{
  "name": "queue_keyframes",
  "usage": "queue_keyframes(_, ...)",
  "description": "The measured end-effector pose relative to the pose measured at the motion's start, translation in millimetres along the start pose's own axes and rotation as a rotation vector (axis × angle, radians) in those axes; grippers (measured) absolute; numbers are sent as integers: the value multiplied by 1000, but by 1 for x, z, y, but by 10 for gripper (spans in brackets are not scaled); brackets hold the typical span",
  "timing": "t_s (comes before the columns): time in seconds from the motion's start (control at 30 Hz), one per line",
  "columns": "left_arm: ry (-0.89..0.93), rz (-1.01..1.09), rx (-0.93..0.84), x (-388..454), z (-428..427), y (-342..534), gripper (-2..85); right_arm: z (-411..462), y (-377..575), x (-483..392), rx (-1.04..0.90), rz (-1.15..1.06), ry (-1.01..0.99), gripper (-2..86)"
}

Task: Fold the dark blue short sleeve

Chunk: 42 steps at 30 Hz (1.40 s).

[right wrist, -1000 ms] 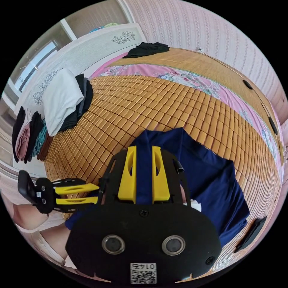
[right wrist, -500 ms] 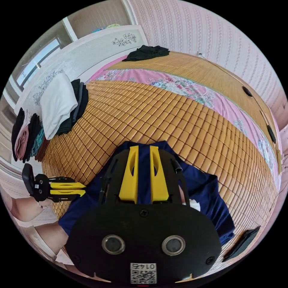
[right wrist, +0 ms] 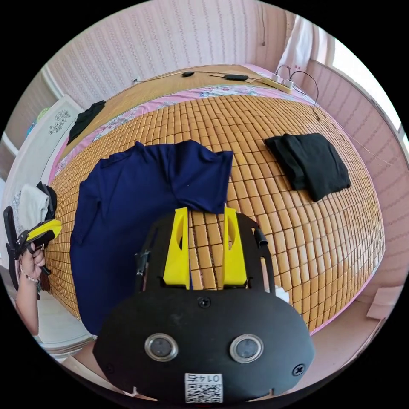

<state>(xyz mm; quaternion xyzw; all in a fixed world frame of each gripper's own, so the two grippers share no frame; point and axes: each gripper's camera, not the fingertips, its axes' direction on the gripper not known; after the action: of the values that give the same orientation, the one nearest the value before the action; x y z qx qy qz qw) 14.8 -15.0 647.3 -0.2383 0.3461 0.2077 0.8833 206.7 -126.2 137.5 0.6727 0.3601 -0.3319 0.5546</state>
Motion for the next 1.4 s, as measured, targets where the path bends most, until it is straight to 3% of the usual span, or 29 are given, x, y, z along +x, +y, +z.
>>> queue_keyframes(0.3, 161, 270, -51, 83, 107, -175, 51, -13, -2, 55, -8, 103, -159, 78)
queue_keyframes(0.57, 31, 400, -215, 145, 213, -264, 77, -28, 3, 81, -19, 142, -234, 24)
queue_keyframes(0.7, -30, 405, -327, 149, 251, -275, 30, -38, 5, 84, -5, 132, -236, 13)
queue_keyframes(0.87, -23, 396, -243, 130, 220, -278, -1, -60, -5, 82, 8, 37, -166, 1)
queue_keyframes(1.03, 45, 327, -38, 88, 109, -233, 5, -120, -6, 63, 130, -177, -265, 2)
queue_keyframes(1.17, 39, 208, -79, 48, 78, -173, 42, -131, 15, 27, 9, -392, -392, 31)
queue_keyframes(1.27, 45, 43, -175, 9, 79, -130, 62, -122, 21, 19, -97, -389, -411, 64)
queue_keyframes(1.4, 47, -71, -81, -26, 48, -97, 62, -127, 2, 13, -54, -370, -352, 80)
